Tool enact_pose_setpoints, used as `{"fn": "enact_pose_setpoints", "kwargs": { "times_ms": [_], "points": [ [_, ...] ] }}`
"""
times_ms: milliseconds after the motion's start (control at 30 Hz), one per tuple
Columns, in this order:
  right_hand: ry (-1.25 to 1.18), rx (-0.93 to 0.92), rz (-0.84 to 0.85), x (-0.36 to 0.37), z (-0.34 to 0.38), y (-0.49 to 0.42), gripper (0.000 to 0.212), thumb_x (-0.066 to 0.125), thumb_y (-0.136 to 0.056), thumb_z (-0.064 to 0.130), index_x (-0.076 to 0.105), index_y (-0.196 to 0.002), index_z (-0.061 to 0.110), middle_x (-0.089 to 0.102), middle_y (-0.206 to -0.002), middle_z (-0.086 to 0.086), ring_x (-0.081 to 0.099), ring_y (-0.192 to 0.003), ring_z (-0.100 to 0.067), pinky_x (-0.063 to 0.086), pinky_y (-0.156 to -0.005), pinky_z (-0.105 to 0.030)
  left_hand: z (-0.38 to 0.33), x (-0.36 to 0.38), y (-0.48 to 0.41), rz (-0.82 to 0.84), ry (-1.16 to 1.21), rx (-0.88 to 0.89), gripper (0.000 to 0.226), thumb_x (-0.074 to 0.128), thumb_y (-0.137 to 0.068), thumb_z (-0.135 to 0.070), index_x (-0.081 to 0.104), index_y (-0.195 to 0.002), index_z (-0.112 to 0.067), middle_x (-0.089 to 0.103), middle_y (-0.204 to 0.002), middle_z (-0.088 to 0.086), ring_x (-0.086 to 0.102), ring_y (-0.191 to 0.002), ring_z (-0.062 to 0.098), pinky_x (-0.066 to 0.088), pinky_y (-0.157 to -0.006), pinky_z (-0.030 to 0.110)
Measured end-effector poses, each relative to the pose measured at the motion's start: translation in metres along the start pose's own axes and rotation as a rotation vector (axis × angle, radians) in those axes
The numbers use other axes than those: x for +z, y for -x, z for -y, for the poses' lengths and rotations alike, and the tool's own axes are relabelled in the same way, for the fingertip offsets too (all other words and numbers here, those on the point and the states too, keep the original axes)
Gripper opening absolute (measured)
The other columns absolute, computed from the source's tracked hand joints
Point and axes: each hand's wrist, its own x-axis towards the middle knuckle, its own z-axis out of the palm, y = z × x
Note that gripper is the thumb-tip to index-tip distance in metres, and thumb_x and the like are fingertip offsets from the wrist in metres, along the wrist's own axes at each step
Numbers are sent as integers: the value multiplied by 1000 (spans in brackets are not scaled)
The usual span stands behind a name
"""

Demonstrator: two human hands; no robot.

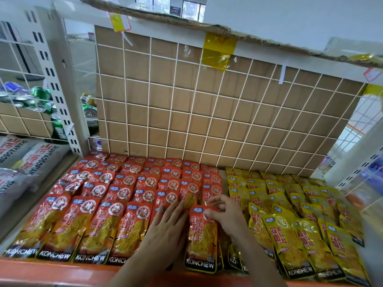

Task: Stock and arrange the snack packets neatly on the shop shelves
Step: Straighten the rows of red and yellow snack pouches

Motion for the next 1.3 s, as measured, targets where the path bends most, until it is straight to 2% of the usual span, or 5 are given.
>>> {"fn": "enact_pose_setpoints", "kwargs": {
  "times_ms": [333,567,767,967,1300],
  "points": [
    [90,-51,-129,-42,-3,-8,19,62,-85,6,56,-83,23,68,-90,-2,65,-84,-13,56,-73,-36,-17,-14,-6,53,60,54,51,20,-99,-39,64,-118,-23,58,-131,-1,48,-127,16,22,-112,39],
    [235,-89,-152,-43,-15,-12,25,64,-85,10,54,-80,32,67,-93,0,65,-86,-12,56,-77,-39,-41,-29,-15,339,137,160,102,1,-64,-79,-10,-149,-25,-18,-154,-9,-22,-139,6,-21,-109,29],
    [255,-81,-149,-40,-17,-13,28,64,-85,11,53,-80,36,65,-94,3,63,-87,-10,55,-78,-40,-34,-31,-10,288,81,147,102,4,-69,-82,-3,-150,-20,-16,-147,-14,-22,-133,4,-20,-108,27],
    [321,-123,-167,-33,-14,-13,23,61,-87,10,54,-86,31,55,-92,15,54,-91,-4,45,-76,-21,-29,-23,-2,230,82,175,67,39,-69,-62,68,-116,-24,64,-122,-5,60,-113,9,41,-96,34],
    [489,-136,-11,-31,-11,-13,28,50,-92,6,60,-94,33,56,-120,6,52,-111,-11,45,-86,-22,-23,-14,10,195,33,-16,72,8,-91,-63,60,-124,-25,59,-129,-5,54,-120,13,23,-101,40]
  ]
}}
